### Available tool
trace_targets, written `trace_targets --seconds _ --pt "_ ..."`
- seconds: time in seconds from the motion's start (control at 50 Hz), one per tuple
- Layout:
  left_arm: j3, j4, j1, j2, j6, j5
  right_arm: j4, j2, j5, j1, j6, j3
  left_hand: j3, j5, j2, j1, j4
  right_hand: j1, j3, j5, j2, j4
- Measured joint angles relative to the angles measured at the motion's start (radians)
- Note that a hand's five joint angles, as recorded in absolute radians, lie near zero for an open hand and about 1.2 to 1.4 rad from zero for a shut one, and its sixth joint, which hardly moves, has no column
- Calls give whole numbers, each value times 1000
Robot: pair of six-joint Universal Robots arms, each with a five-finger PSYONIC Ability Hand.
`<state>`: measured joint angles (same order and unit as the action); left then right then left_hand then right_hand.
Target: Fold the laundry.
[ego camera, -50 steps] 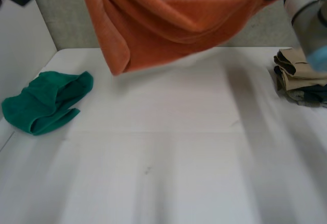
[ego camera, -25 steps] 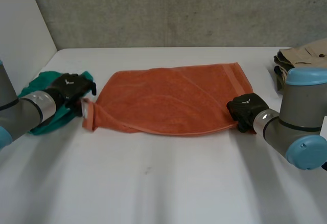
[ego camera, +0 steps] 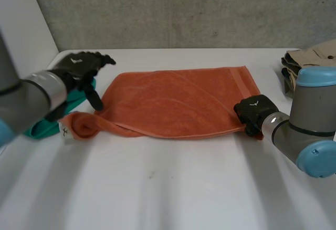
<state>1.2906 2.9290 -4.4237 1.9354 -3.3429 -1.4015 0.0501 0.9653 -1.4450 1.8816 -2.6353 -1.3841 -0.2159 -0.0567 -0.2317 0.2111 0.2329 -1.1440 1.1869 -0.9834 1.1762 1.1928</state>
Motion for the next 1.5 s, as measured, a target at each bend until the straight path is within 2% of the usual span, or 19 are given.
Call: trace_targets --seconds 0.06,0.12,0.16,0.24,0.36,0.48,0.56,0.58,0.6,0.74,0.84,0.92,0.98,1.08,1.24,1.38,1.42,1.46,1.5 --pt "-16 12 32 48 19 -70 0 0 -3 0 5 0 0 0 0 0 0 0 0 0 0 0" --pt "-64 32 56 146 22 -195 1 0 -6 -2 9 0 -3 0 -2 0 1 0 0 0 0 0" --pt "-100 36 46 200 10 -255 2 1 -7 -4 9 0 -27 0 -18 0 20 0 0 0 0 0" --pt "-154 17 -1 270 -19 -304 6 6 -8 -9 10 0 -78 -66 -64 88 69 0 0 0 0 0" --pt "-181 -49 -73 313 -55 -254 12 12 -9 -14 11 0 -148 -136 -131 161 137 0 0 0 0 0" --pt "-181 -103 -127 329 -96 -162 13 13 -10 -12 17 0 -332 -320 -315 352 318 0 0 0 0 0" --pt "-185 -138 -146 349 -147 -129 14 16 -11 -13 25 2 -785 -755 -773 826 759 0 0 0 0 0" --pt "-186 -146 -148 352 -157 -126 15 18 -12 -13 26 2 -785 -755 -773 826 759 0 0 0 0 0" --pt "-187 -161 -150 355 -174 -123 17 20 -12 -14 30 3 -929 -905 -921 942 916 0 0 0 0 0" --pt "-178 -245 -144 327 -252 -166 82 68 -9 -34 92 5 -968 -923 -963 942 960 0 0 0 0 0" --pt "-127 -319 -135 266 -343 -185 234 118 6 -59 220 -6 -968 -923 -963 942 960 0 0 0 0 0" --pt "-22 -391 -133 185 -527 -170 493 158 23 -88 440 -28 -971 -923 -963 942 961 0 0 0 0 0" --pt "32 -397 -130 159 -639 -165 603 163 24 -101 535 -30 -971 -923 -963 942 961 0 0 0 0 0" --pt "39 -316 -113 169 -760 -189 639 135 17 -102 568 9 -971 -923 -963 942 962 0 0 -18 0 0" --pt "-267 -67 -41 237 -765 -233 481 43 -31 -61 468 285 -971 -923 -963 942 962 0 0 -37 0 1" --pt "-669 249 14 238 -584 -226 125 17 -130 -49 302 640 -972 -923 -963 942 962 0 4 -45 0 4" --pt "-704 290 18 235 -550 -222 69 21 -134 -50 278 667 -972 -923 -963 942 962 0 4 -48 0 4" --pt "-783 411 29 222 -434 -212 -123 44 -135 -54 201 720 -972 -923 -963 942 962 0 4 -48 0 4" --pt "-794 443 31 218 -398 -211 -186 56 -128 -56 176 724 -972 -923 -963 942 962 0 4 -48 0 4"
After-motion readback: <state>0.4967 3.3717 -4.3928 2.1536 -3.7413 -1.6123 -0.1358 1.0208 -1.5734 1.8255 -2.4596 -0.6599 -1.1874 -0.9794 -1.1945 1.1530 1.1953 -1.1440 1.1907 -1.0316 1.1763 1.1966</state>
